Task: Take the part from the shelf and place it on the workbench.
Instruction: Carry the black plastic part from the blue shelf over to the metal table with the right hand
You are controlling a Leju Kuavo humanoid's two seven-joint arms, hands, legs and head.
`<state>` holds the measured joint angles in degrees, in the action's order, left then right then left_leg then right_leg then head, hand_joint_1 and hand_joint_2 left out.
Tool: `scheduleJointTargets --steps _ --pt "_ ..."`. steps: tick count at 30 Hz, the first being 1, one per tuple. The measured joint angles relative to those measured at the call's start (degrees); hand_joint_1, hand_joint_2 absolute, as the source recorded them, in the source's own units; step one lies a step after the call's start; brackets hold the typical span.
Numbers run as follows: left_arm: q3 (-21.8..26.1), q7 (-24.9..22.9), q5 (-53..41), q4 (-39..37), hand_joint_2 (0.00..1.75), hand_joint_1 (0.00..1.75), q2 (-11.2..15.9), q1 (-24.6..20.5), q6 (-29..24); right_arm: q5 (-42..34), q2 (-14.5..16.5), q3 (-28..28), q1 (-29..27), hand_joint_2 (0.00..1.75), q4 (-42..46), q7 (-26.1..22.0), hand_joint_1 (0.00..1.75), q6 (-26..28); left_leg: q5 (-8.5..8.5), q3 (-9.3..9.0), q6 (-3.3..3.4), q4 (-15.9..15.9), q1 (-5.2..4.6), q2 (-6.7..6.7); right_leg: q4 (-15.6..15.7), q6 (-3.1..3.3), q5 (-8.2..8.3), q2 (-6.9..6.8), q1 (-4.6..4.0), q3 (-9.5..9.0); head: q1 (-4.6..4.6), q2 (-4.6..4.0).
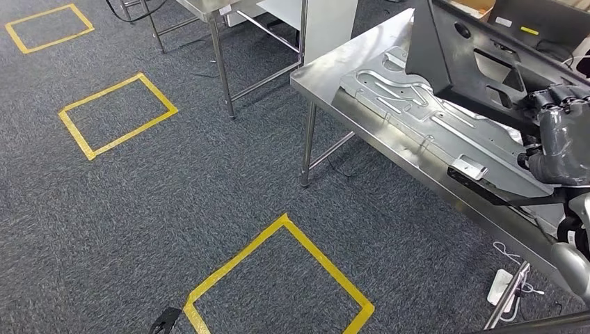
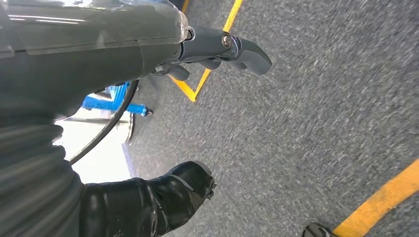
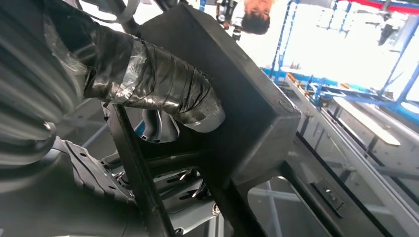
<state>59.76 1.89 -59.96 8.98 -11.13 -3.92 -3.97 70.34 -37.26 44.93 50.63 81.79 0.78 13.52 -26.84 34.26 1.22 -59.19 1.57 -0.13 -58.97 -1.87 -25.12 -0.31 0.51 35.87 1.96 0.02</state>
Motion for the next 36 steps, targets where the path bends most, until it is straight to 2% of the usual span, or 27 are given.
scheduleJointTargets --steps 1,4,6,8,9,10,11,12,14,15,19,21,23,24,25,26,28,29,30,32,34,36 --pt "0.00 0.01 -0.03 0.00 1.75 0.00 0.00 -0.01 -0.02 -0.15 -0.20 0.03 0.02 1.75 0.11 0.03 1.75 -0.03 0.00 -0.03 -0.34 0.12 -0.04 -0.06 0.16 0.31 -0.23 0.08 -0.24 -0.13 0.03 0.00" --pt "0.00 0.00 -0.04 0.00 1.75 0.00 0.03 -0.09 -0.13 -0.37 -0.68 0.05 0.06 1.75 0.45 0.16 1.75 -0.12 -1.00 0.20 -1.29 -0.87 -0.05 -0.24 1.02 1.57 -0.12 0.26 -0.06 -0.79 0.16 0.00" --pt "0.00 0.01 -0.04 0.00 1.75 0.00 0.04 -0.10 -0.19 -0.39 -0.77 0.07 0.14 1.75 0.62 0.28 1.75 -0.14 -3.74 2.62 -1.42 -6.10 -0.04 -0.20 1.47 2.44 -0.14 0.25 -0.02 -1.32 0.39 0.00" --pt "0.00 0.01 -0.03 0.00 1.75 0.00 0.04 -0.08 -0.20 -0.42 -0.78 0.21 0.01 1.75 0.66 0.29 1.75 -0.16 -6.70 6.70 -1.44 -13.66 -0.08 -0.17 1.35 3.01 -0.41 0.35 -0.32 -1.46 0.57 0.00" --pt "0.00 0.01 -0.04 0.00 1.75 0.00 0.05 -0.07 -0.21 -0.45 -0.78 0.34 -0.14 1.75 0.68 0.29 1.75 -0.17 -6.97 8.07 -1.42 -15.83 -0.10 -0.16 1.22 3.14 -0.57 0.44 -0.50 -1.52 0.61 0.00" --pt "0.00 0.01 -0.04 0.00 1.75 0.00 0.08 -0.05 -0.22 -0.49 -0.78 0.49 -0.26 1.75 0.68 0.30 1.75 -0.19 -6.09 8.41 -1.33 -15.86 -0.13 -0.15 1.05 3.19 -0.76 0.57 -0.65 -1.61 0.61 0.00" --pt "0.00 -0.01 -0.05 0.00 1.75 0.00 0.11 -0.05 -0.24 -0.53 -0.78 0.60 -0.35 1.75 0.69 0.34 1.75 -0.21 -4.20 7.56 -1.16 -13.58 -0.18 -0.14 0.81 3.16 -1.01 0.70 -0.76 -1.73 0.62 0.00" --pt "0.00 -0.02 -0.07 0.00 1.75 0.00 0.13 -0.04 -0.26 -0.54 -0.78 0.66 -0.38 1.75 0.69 0.38 1.75 -0.23 -1.94 5.89 -0.90 -9.72 -0.25 -0.12 0.48 3.04 -1.34 0.81 -0.81 -1.83 0.64 0.00" --pt "0.01 -0.03 -0.09 0.00 1.75 0.00 0.16 -0.06 -0.31 -0.55 -0.79 0.73 -0.41 1.75 0.69 0.49 1.75 -0.33 0.59 2.85 -0.39 -3.29 -0.51 -0.04 -0.27 2.59 -1.99 0.97 -1.03 -1.74 0.64 0.00" --pt "0.02 -0.03 -0.09 0.00 1.75 0.00 0.17 -0.07 -0.33 -0.55 -0.81 0.78 -0.47 1.75 0.69 0.52 1.75 -0.40 0.85 2.15 -0.20 -1.78 -0.65 -0.01 -0.51 2.32 -2.19 1.00 -1.10 -1.64 0.63 0.00" --pt "0.03 -0.01 -0.10 0.00 1.75 0.00 0.03 -0.15 -0.36 -0.56 -1.03 0.90 -0.80 1.75 0.77 0.59 1.75 -0.57 0.97 1.45 0.65 -0.54 -0.56 -0.03 -0.96 1.15 -2.89 0.94 -0.94 -1.51 0.53 0.00" --pt "0.04 -0.01 -0.10 0.00 1.75 0.00 -0.02 -0.15 -0.38 -0.57 -1.18 0.89 -0.77 1.75 0.84 0.61 1.75 -0.58 1.16 0.86 1.08 0.22 -0.29 -0.08 -4.78 0.43 -5.16 0.80 -0.63 0.23 0.24 0.00" --pt "0.04 -0.01 -0.10 0.00 1.75 0.00 0.02 -0.16 -0.40 -0.57 -1.21 1.00 -0.87 1.75 0.85 0.61 1.75 -0.60 1.08 0.66 1.28 0.39 -0.27 -0.09 -11.64 -0.25 -7.86 0.73 -0.10 3.90 0.07 0.00" --pt "0.04 -0.01 -0.10 0.00 1.75 0.00 0.03 -0.17 -0.40 -0.57 -1.21 1.08 -1.02 1.75 0.85 0.60 1.75 -0.62 1.00 0.62 1.30 0.39 -0.25 -0.09 -13.92 -0.52 -8.25 0.69 0.17 5.36 0.07 0.00" --pt "0.04 -0.02 -0.12 0.00 1.75 0.00 0.03 -0.16 -0.40 -0.57 -1.21 1.16 -1.16 1.75 0.85 0.60 1.75 -0.63 0.89 0.55 1.28 0.37 -0.22 -0.08 -14.82 -0.76 -7.79 0.65 0.45 6.21 0.07 0.00" --pt "0.04 -0.02 -0.15 0.00 1.75 0.00 0.02 -0.16 -0.40 -0.57 -1.23 1.20 -1.22 1.75 0.85 0.60 1.75 -0.64 0.75 0.38 1.19 0.36 -0.15 -0.07 -13.06 -0.93 -6.08 0.58 0.67 5.69 0.07 0.00" --pt "0.04 -0.03 -0.21 0.00 1.75 0.00 0.00 -0.15 -0.40 -0.64 -1.43 1.19 -1.26 1.75 0.92 0.62 1.75 -0.65 0.39 -0.11 0.81 0.38 0.05 -0.04 -5.70 -1.08 -1.90 0.31 0.92 2.41 0.05 0.00" --pt "0.04 -0.02 -0.24 0.00 1.75 0.00 -0.01 -0.15 -0.40 -0.68 -1.56 1.19 -1.26 1.75 0.96 0.63 1.75 -0.65 0.24 -0.29 0.56 0.41 0.07 -0.01 -2.38 -1.03 -0.59 0.18 0.82 0.80 -0.01 0.00" --pt "0.04 -0.02 -0.27 0.00 1.75 0.00 -0.01 -0.15 -0.40 -0.74 -1.76 1.17 -1.28 1.75 1.01 0.66 1.75 -0.66 0.18 -0.34 0.23 0.48 0.05 0.01 -0.42 -0.79 -0.15 0.13 0.63 -0.17 -0.02 0.00" --pt "0.05 -0.02 -0.33 0.00 1.75 0.00 -0.01 -0.14 -0.42 -0.79 -2.14 1.13 -1.36 1.75 1.05 0.74 1.75 -0.68 0.19 -0.34 -0.49 0.68 -0.02 0.00 0.39 -0.09 -0.40 0.27 0.18 -0.52 0.01 0.00" --pt "0.05 -0.02 -0.46 0.00 1.75 0.00 0.01 -0.16 -0.52 -0.81 -2.42 0.98 -1.53 1.75 1.10 0.80 1.75 -0.69 -0.21 -0.44 -1.24 0.51 -0.01 -0.04 0.95 0.84 -0.32 0.39 0.27 -0.96 0.12 0.00" --pt "0.06 0.03 -0.56 0.00 1.75 0.00 0.03 -0.21 -0.63 -0.81 -2.48 0.78 -1.63 1.75 1.15 0.86 1.75 -0.73 -2.09 0.91 -1.56 -2.68 -0.02 -0.03 1.54 1.84 -0.28 0.32 0.39 -1.63 0.29 0.00"
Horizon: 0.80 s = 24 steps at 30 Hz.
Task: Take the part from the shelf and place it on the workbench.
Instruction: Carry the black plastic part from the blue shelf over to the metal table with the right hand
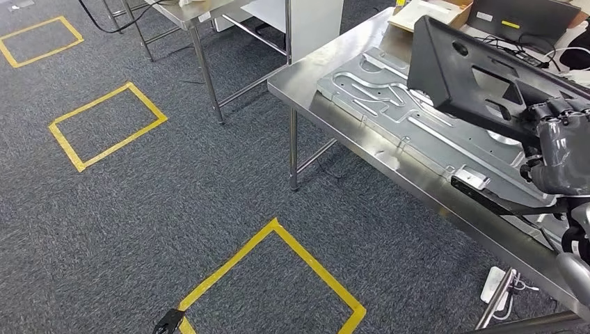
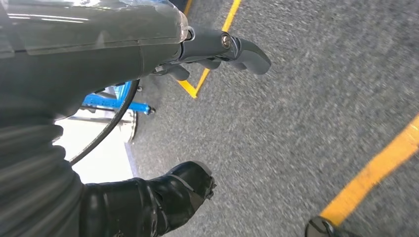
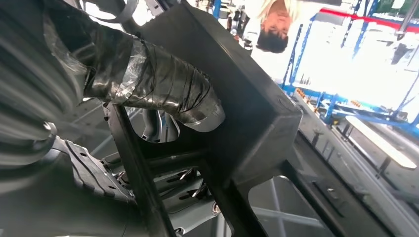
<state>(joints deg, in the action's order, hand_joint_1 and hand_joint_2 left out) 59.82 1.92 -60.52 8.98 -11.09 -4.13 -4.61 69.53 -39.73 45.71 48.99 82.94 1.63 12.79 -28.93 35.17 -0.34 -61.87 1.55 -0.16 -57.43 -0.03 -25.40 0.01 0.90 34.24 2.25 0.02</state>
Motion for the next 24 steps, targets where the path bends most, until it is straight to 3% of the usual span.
scheduleJointTargets --steps 2,4,5,6,7,9,14,16,18,19,20,21,23,24 --pt "0.01 0.04 -0.04 0.00 1.75 0.00 0.01 0.01 -0.07 0.01 0.06 -0.01 -0.17 1.75 -0.07 0.07 1.75 -0.14 -3.06 3.74 0.06 -7.10 -0.03 0.04 0.01 0.69 -0.24 -0.05 -0.29 -0.25 0.24 0.00" --pt "0.01 -0.01 -0.11 0.00 1.75 0.00 0.04 0.03 -0.16 0.10 0.22 0.15 -0.62 1.75 -0.19 0.20 1.75 -0.26 -4.14 6.98 0.13 -12.24 -0.15 0.04 -0.22 1.04 -0.54 0.04 -0.64 -0.31 0.38 0.00" --pt "0.01 -0.04 -0.16 0.00 1.75 0.00 0.08 0.05 -0.20 0.24 0.34 0.21 -0.85 1.75 -0.26 0.37 1.75 -0.26 -3.11 7.22 0.24 -11.94 -0.23 0.05 -0.41 1.12 -0.73 0.11 -0.78 -0.35 0.39 0.00" --pt "0.01 -0.08 -0.22 0.00 1.75 0.00 0.11 0.05 -0.24 0.47 0.53 0.23 -1.02 1.75 -0.34 0.64 1.75 -0.25 -1.15 6.36 0.43 -9.52 -0.30 0.05 -0.67 1.11 -0.97 0.21 -0.88 -0.41 0.41 0.00" --pt "0.01 -0.13 -0.29 0.00 1.75 0.00 0.14 0.04 -0.29 0.78 0.78 0.23 -1.11 1.75 -0.47 0.96 1.75 -0.22 1.02 4.83 0.70 -5.82 -0.36 0.05 -0.99 1.02 -1.28 0.30 -0.94 -0.47 0.42 0.00" --pt "0.02 -0.34 -0.46 0.00 1.75 0.00 0.17 -0.05 -0.43 1.47 1.46 0.24 -1.11 1.75 -0.76 1.54 1.75 -0.17 3.30 2.01 1.20 0.19 -0.67 0.12 -1.62 0.60 -1.88 0.45 -1.14 -0.37 0.42 0.00" --pt "0.01 -0.73 -0.70 0.00 1.75 0.00 0.15 -0.25 -0.64 2.84 3.88 0.47 -1.43 1.75 -2.40 2.28 1.75 0.02 3.54 0.64 2.34 2.72 -0.86 0.22 -2.11 -0.92 -2.60 0.41 -0.90 -0.19 0.34 0.00" --pt "0.02 -0.85 -0.89 0.00 1.75 0.00 0.12 -0.24 -0.63 3.13 4.22 0.47 -1.49 1.75 -2.78 2.58 1.75 0.12 3.68 0.02 2.81 3.46 -0.56 0.26 -5.99 -1.53 -4.72 0.28 -0.61 1.66 0.12 0.00" --pt "0.03 -0.99 -1.10 0.00 1.75 0.00 0.15 -0.22 -0.63 3.51 4.74 0.54 -1.78 1.75 -3.31 2.88 1.75 0.25 3.47 -0.29 3.00 3.62 -0.52 0.31 -12.87 -2.06 -7.36 0.25 -0.24 5.51 -0.04 0.00" --pt "0.03 -1.04 -1.16 0.00 1.75 0.00 0.15 -0.22 -0.60 3.69 5.03 0.63 -2.11 1.75 -3.63 2.97 1.75 0.30 3.31 -0.43 3.00 3.59 -0.51 0.33 -15.34 -2.26 -7.77 0.23 -0.05 7.14 -0.04 0.00" --pt "0.03 -1.06 -1.19 0.00 1.75 0.00 0.15 -0.20 -0.52 3.81 5.28 0.73 -2.48 1.75 -3.91 3.00 1.75 0.33 3.09 -0.62 2.97 3.55 -0.49 0.35 -15.87 -2.40 -7.05 0.19 0.14 7.88 -0.05 0.00" --pt "0.03 -1.07 -1.19 0.00 1.75 0.00 0.13 -0.19 -0.40 3.90 5.47 0.82 -2.78 1.75 -4.14 3.02 1.75 0.37 2.86 -0.88 2.89 3.51 -0.47 0.39 -14.38 -2.46 -5.36 0.13 0.29 7.57 -0.05 0.00" --pt "0.03 -1.05 -1.19 0.00 1.75 0.00 0.07 -0.17 -0.13 4.02 5.72 0.88 -3.02 1.75 -4.51 3.07 1.75 0.46 2.31 -1.56 2.58 3.49 -0.46 0.44 -7.07 -2.26 -0.93 -0.09 0.37 4.44 -0.07 0.00" --pt "0.03 -1.05 -1.18 0.00 1.75 0.00 0.05 -0.16 -0.04 4.10 5.85 0.88 -3.02 1.75 -4.66 3.10 1.75 0.53 2.09 -1.75 2.34 3.47 -0.50 0.45 -3.86 -1.99 0.30 -0.19 0.19 2.93 -0.09 0.00"
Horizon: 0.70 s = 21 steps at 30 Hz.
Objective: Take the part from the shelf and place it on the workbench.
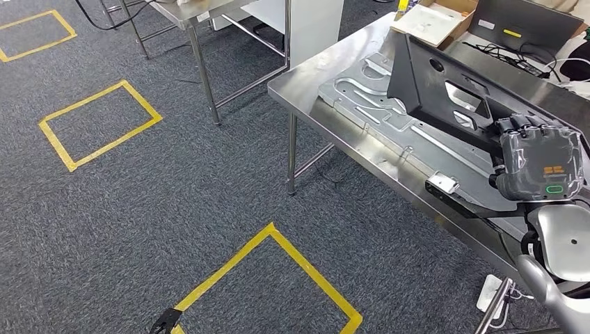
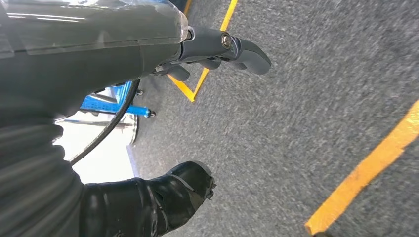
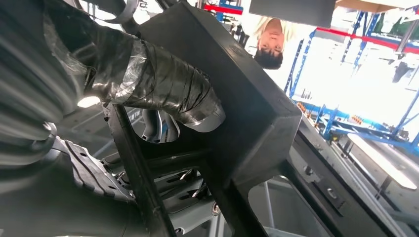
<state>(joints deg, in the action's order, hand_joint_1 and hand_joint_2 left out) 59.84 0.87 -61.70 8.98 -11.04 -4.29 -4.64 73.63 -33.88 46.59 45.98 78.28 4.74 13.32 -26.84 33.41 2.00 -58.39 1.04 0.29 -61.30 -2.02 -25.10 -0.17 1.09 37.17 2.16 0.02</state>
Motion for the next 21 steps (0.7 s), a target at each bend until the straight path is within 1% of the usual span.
scheduleJointTargets --steps 1,3,5,6,7,8,9,10,11,12,13,14,15,16,17,19,20,21 --pt "0.00 0.00 0.00 0.00 1.75 0.00 -0.01 -0.01 0.04 0.11 0.15 0.00 -0.01 1.75 -0.15 0.03 1.75 0.05 -0.17 -0.11 -0.31 0.03 -0.03 -0.01 2.08 0.30 0.53 -0.05 -0.22 -1.01 0.01 0.00" --pt "0.00 -0.04 0.00 0.00 1.75 0.00 -0.01 -0.03 0.08 0.39 0.44 0.01 -0.10 1.75 -0.53 0.08 1.75 0.09 -0.36 -0.22 -1.02 0.20 -0.02 -0.08 2.84 0.95 0.07 0.06 -0.66 -1.41 0.04 0.00" --pt "0.00 -0.08 0.00 0.00 1.75 0.00 -0.01 -0.08 0.11 0.65 0.71 -0.01 -0.25 1.75 -0.91 0.14 1.75 0.12 -0.95 -0.34 -1.68 -0.28 0.07 -0.17 3.39 1.69 -0.10 0.14 -0.42 -2.13 0.14 0.00" --pt "0.01 -0.08 0.00 0.00 1.75 0.00 0.00 -0.10 0.12 0.78 0.87 -0.01 -0.25 1.75 -1.07 0.18 1.75 0.15 -1.67 0.19 -1.86 -1.69 0.07 -0.19 3.78 2.09 -0.18 0.11 -0.31 -2.67 0.26 0.00" --pt "0.01 -0.07 0.00 0.00 1.75 0.00 0.00 -0.10 0.12 0.88 1.08 -0.01 -0.27 1.75 -1.24 0.22 1.75 0.19 -2.88 1.50 -1.95 -4.36 0.09 -0.20 4.06 2.52 -0.33 0.05 -0.24 -3.20 0.38 0.00" --pt "0.02 -0.10 0.00 0.00 1.75 0.00 -0.01 -0.06 0.11 0.97 1.31 -0.01 -0.28 1.75 -1.44 0.25 1.75 0.21 -4.31 3.46 -1.96 -8.01 0.09 -0.19 4.12 2.87 -0.58 0.02 -0.41 -3.54 0.45 0.00" --pt "0.02 -0.16 0.00 0.00 1.75 0.00 -0.01 -0.02 0.09 1.03 1.54 0.01 -0.35 1.75 -1.68 0.27 1.75 0.21 -5.68 5.83 -1.98 -11.98 0.10 -0.20 4.07 3.11 -0.87 0.01 -0.56 -3.80 0.54 0.00" --pt "0.02 -0.22 0.00 0.00 1.75 0.00 -0.01 0.02 0.06 1.06 1.80 0.04 -0.49 1.75 -1.91 0.27 1.75 0.21 -6.29 7.92 -2.00 -15.05 0.10 -0.20 3.99 3.24 -1.21 0.08 -0.70 -4.09 0.57 0.00" --pt "0.02 -0.29 0.00 0.00 1.75 0.00 0.02 0.05 0.02 1.09 2.02 0.07 -0.65 1.75 -2.14 0.27 1.75 0.21 -5.73 9.14 -1.97 -16.20 0.10 -0.20 3.88 3.25 -1.59 0.17 -0.79 -4.43 0.62 0.00" --pt "0.02 -0.32 0.00 0.00 1.75 0.00 0.04 0.07 0.00 1.10 2.21 0.10 -0.78 1.75 -2.34 0.27 1.75 0.21 -3.97 9.18 -1.88 -15.03 0.09 -0.20 3.73 3.17 -2.04 0.28 -0.84 -4.86 0.67 0.00" --pt "0.02 -0.33 0.00 0.00 1.75 0.00 0.07 0.09 -0.01 1.10 2.34 0.11 -0.86 1.75 -2.51 0.27 1.75 0.21 -1.38 8.11 -1.74 -11.76 0.09 -0.20 3.52 3.01 -2.55 0.36 -0.86 -5.34 0.71 0.00" --pt "0.02 -0.34 0.00 0.00 1.75 0.00 0.09 0.11 -0.01 1.11 2.40 0.11 -0.89 1.75 -2.66 0.28 1.75 0.21 0.73 6.54 -1.58 -7.96 0.07 -0.17 3.31 2.79 -3.11 0.40 -0.84 -5.74 0.72 0.00" --pt "0.03 -0.34 0.00 0.00 1.75 0.00 0.09 0.13 -0.02 1.12 2.44 0.11 -0.85 1.75 -2.78 0.29 1.75 0.22 2.07 5.08 -1.44 -4.61 -0.03 -0.15 3.01 2.48 -3.64 0.44 -0.93 -5.97 0.68 0.00" --pt "0.03 -0.34 0.00 0.00 1.75 0.00 0.08 0.13 -0.02 1.13 2.48 0.11 -0.82 1.75 -2.90 0.34 1.75 0.24 2.58 4.14 -1.31 -2.54 -0.12 -0.12 2.86 2.14 -4.00 0.47 -1.03 -6.06 0.65 0.00" --pt "0.03 -0.33 0.00 0.00 1.75 0.00 0.08 0.13 -0.02 1.14 2.54 0.12 -0.85 1.75 -3.01 0.37 1.75 0.27 2.31 3.76 -1.12 -1.74 -0.24 -0.08 2.75 1.77 -4.16 0.50 -1.11 -6.07 0.63 0.00" --pt "0.02 -0.28 0.00 0.00 1.75 0.00 0.06 0.10 -0.01 1.14 2.64 0.12 -0.92 1.75 -3.19 0.44 1.75 0.32 2.07 3.44 -0.55 -1.27 -0.26 -0.07 2.62 1.23 -4.11 0.54 -1.12 -6.06 0.68 0.01" --pt "0.03 -0.27 0.00 0.00 1.75 0.00 0.05 0.10 -0.02 1.14 2.69 0.11 -0.94 1.75 -3.26 0.44 1.75 0.34 2.00 3.05 -0.22 -0.93 -0.19 -0.05 2.00 1.02 -4.09 0.50 -1.02 -5.85 0.66 0.01" --pt "0.03 -0.26 0.00 0.00 1.75 0.00 0.04 0.11 -0.03 1.15 2.69 0.10 -0.87 1.75 -3.32 0.44 1.75 0.34 1.93 2.56 0.08 -0.58 -0.09 -0.04 0.59 0.83 -4.39 0.44 -0.94 -5.14 0.62 0.01"
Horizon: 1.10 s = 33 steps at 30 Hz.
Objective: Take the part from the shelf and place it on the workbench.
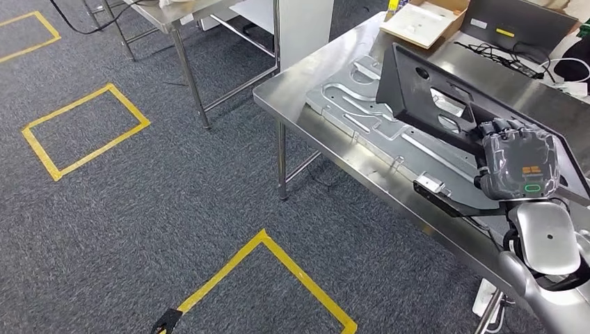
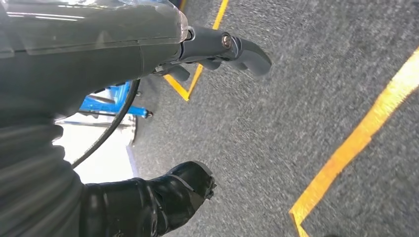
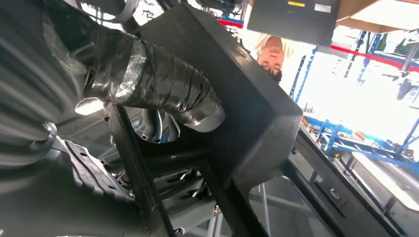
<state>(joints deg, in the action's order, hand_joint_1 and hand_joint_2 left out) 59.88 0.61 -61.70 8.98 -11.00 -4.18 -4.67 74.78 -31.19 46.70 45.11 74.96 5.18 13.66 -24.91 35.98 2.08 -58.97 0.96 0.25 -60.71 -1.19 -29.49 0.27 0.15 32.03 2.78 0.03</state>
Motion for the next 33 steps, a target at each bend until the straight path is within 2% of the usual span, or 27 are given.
scheduleJointTargets --steps 2,4,5,6,7,8,9,10,11,13,15,16,17,19,20,21,22,23,24,26,27,30,31,33 --pt "0.02 -0.03 0.00 0.00 1.75 0.00 0.01 0.02 -0.02 0.00 0.00 -0.01 0.14 1.75 -0.20 0.00 1.75 -0.06 -0.33 -0.92 0.43 0.49 0.10 0.02 -5.67 -0.50 -1.77 -0.10 0.21 3.27 -0.09 -0.01" --pt "0.04 -0.01 0.01 0.00 1.75 0.00 0.04 0.02 -0.01 0.00 0.00 -0.01 -0.02 1.75 -0.59 0.01 1.75 -0.35 -0.95 -1.60 0.63 0.56 0.07 0.08 -11.91 -0.92 -4.16 -0.10 0.39 7.75 -0.10 -0.01" --pt "0.04 0.04 0.03 0.00 1.75 0.00 0.04 0.03 0.03 0.04 0.00 -0.01 -0.18 1.75 -0.87 0.05 1.75 -0.62 -1.34 -2.01 0.64 0.56 0.04 0.12 -13.17 -1.00 -4.26 -0.11 0.47 9.28 -0.11 -0.01" --pt "0.05 0.10 0.07 0.00 1.75 0.00 0.05 0.06 0.07 0.10 0.00 -0.01 -0.31 1.75 -1.16 0.12 1.75 -0.91 -1.74 -2.52 0.62 0.55 0.01 0.17 -12.43 -0.97 -3.09 -0.11 0.51 9.81 -0.11 -0.01" --pt "0.07 0.16 0.13 0.00 1.75 0.00 0.04 0.10 0.11 0.21 -0.01 -0.02 -0.36 1.75 -1.49 0.26 1.75 -1.21 -2.17 -3.14 0.57 0.56 -0.05 0.20 -9.69 -0.78 -0.70 -0.12 0.51 9.28 -0.12 -0.01" --pt "0.07 0.20 0.20 -0.01 1.75 0.00 0.02 0.14 0.13 0.35 -0.02 -0.03 -0.32 1.75 -1.86 0.44 1.75 -1.50 -2.63 -3.75 0.50 0.62 -0.09 0.22 -5.59 -0.38 2.34 -0.19 0.38 8.08 -0.15 -0.01" --pt "0.08 0.21 0.26 -0.01 1.75 0.00 -0.06 0.15 0.14 0.48 -0.04 -0.05 -0.26 1.75 -2.29 0.65 1.75 -1.75 -3.01 -4.30 0.36 0.72 -0.15 0.22 -2.08 0.07 4.43 -0.28 0.16 6.86 -0.13 -0.01" --pt "0.09 0.21 0.32 -0.02 1.75 0.00 -0.14 0.13 0.11 0.58 -0.06 -0.09 -0.17 1.75 -2.77 0.84 1.75 -2.00 -3.33 -4.66 0.15 0.87 -0.12 0.21 0.78 0.56 5.61 -0.37 -0.13 5.82 -0.15 -0.01" --pt "0.11 0.21 0.38 -0.02 1.75 0.00 -0.21 0.11 0.07 0.64 -0.08 -0.14 -0.11 1.75 -3.30 1.02 1.75 -2.25 -3.57 -4.93 -0.15 1.12 -0.05 0.18 2.32 1.02 6.00 -0.46 -0.44 5.19 -0.15 -0.01" --pt "0.16 0.22 0.46 -0.02 1.75 0.00 -0.27 0.10 0.01 0.67 -0.10 -0.42 -0.05 1.75 -4.49 1.38 1.75 -2.72 -3.57 -5.55 -0.93 1.17 -0.01 0.06 3.23 1.70 5.58 -0.44 -0.75 4.28 -0.16 -0.01" --pt "0.21 0.22 0.51 -0.02 1.75 0.00 -0.26 0.10 -0.03 0.67 -0.10 -0.98 0.00 1.75 -5.90 1.70 1.75 -3.14 -3.74 -5.55 -1.42 -0.50 -0.08 -0.02 4.08 2.23 5.55 -0.41 -0.42 2.74 -0.14 -0.01" --pt "0.22 0.22 0.52 -0.02 1.75 0.00 -0.25 0.06 -0.05 0.66 -0.07 -1.26 0.12 1.75 -6.76 1.82 1.75 -3.33 -4.18 -4.67 -1.54 -2.52 -0.08 -0.01 4.47 2.47 5.43 -0.42 -0.19 1.97 -0.03 -0.01" --pt "0.22 0.23 0.55 -0.02 1.75 0.00 -0.25 0.01 -0.08 0.63 0.01 -1.51 0.22 1.75 -7.71 1.93 1.75 -3.54 -5.05 -2.87 -1.66 -5.68 -0.02 0.00 4.73 2.66 5.20 -0.46 -0.03 1.32 0.06 -0.01" --pt "0.23 0.31 0.63 -0.02 1.75 0.00 -0.24 -0.02 -0.09 0.47 0.19 -1.82 0.15 1.75 -9.74 2.11 1.75 -3.93 -7.69 1.79 -2.03 -12.33 0.03 0.00 4.77 2.84 4.46 -0.44 -0.01 0.49 0.27 -0.01" --pt "0.24 0.38 0.67 -0.02 1.75 0.00 -0.21 0.03 -0.09 0.40 0.31 -1.90 -0.05 1.75 -10.57 2.16 1.75 -4.06 -8.80 3.73 -2.19 -14.24 0.06 -0.01 4.70 2.78 3.97 -0.38 0.00 0.03 0.31 -0.01" --pt "0.25 0.45 0.69 -0.02 1.75 0.00 -0.17 0.11 -0.09 0.35 0.40 -1.96 -0.25 1.75 -11.25 2.19 1.75 -4.13 -8.96 4.83 -2.26 -14.26 0.07 -0.02 4.56 2.66 3.43 -0.29 0.05 -0.46 0.32 -0.01" --pt "0.27 0.52 0.69 -0.02 1.75 0.00 -0.13 0.21 -0.10 0.32 0.49 -2.02 -0.38 1.75 -11.81 2.22 1.75 -4.20 -7.87 5.03 -2.25 -12.48 0.08 -0.03 4.33 2.49 2.82 -0.19 0.13 -0.98 0.38 -0.01" --pt "0.29 0.56 0.70 -0.02 1.75 0.00 -0.08 0.28 -0.10 0.26 0.60 -2.11 -0.44 1.75 -12.33 2.30 1.75 -4.33 -5.42 4.48 -2.23 -9.17 0.10 -0.04 4.02 2.25 2.12 -0.12 0.22 -1.51 0.43 -0.01" --pt "0.31 0.58 0.70 -0.03 1.75 0.00 -0.04 0.39 -0.11 0.15 0.68 -2.24 -0.44 1.75 -12.94 2.39 1.75 -4.54 -2.24 3.78 -2.13 -5.58 0.09 -0.05 3.61 1.92 1.35 -0.08 0.25 -1.93 0.46 -0.01" --pt "0.33 0.58 0.71 -0.03 1.75 0.00 -0.03 0.42 -0.13 -0.17 0.91 -2.54 -0.42 1.75 -14.42 2.54 1.75 -4.97 1.65 2.88 -1.57 -0.96 -0.07 -0.05 3.04 1.18 0.16 -0.03 0.14 -2.17 0.44 -0.01" --pt "0.34 0.57 0.72 -0.03 1.75 0.00 -0.04 0.40 -0.13 -0.38 1.00 -2.73 -0.48 1.75 -15.20 2.54 1.75 -5.05 2.17 2.91 -1.17 -0.39 -0.19 -0.02 2.83 0.83 -0.14 -0.01 0.07 -2.13 0.40 -0.01" --pt "0.35 0.66 0.76 -0.02 1.75 0.00 -0.11 0.32 -0.12 -0.83 1.11 -3.65 -0.83 1.75 -17.32 2.40 1.75 -4.86 1.94 2.19 0.01 -0.09 -0.13 0.13 1.57 0.12 -0.17 -0.02 0.17 -1.74 0.31 0.00" --pt "0.37 0.75 0.77 -0.02 1.75 0.00 -0.13 0.33 -0.11 -0.87 1.11 -4.00 -0.86 1.75 -17.95 2.36 1.75 -4.81 1.82 1.70 0.34 0.11 -0.04 0.16 -0.33 -0.08 -0.33 -0.05 0.24 -0.74 0.19 0.00" --pt "0.41 0.90 0.76 -0.02 1.75 0.00 -0.11 0.29 -0.13 -0.91 1.14 -4.50 -0.93 1.75 -19.03 2.33 1.75 -4.82 1.28 0.82 0.78 0.41 0.02 0.24 -6.76 -0.52 -2.03 -0.11 0.41 3.19 -0.04 -0.01"
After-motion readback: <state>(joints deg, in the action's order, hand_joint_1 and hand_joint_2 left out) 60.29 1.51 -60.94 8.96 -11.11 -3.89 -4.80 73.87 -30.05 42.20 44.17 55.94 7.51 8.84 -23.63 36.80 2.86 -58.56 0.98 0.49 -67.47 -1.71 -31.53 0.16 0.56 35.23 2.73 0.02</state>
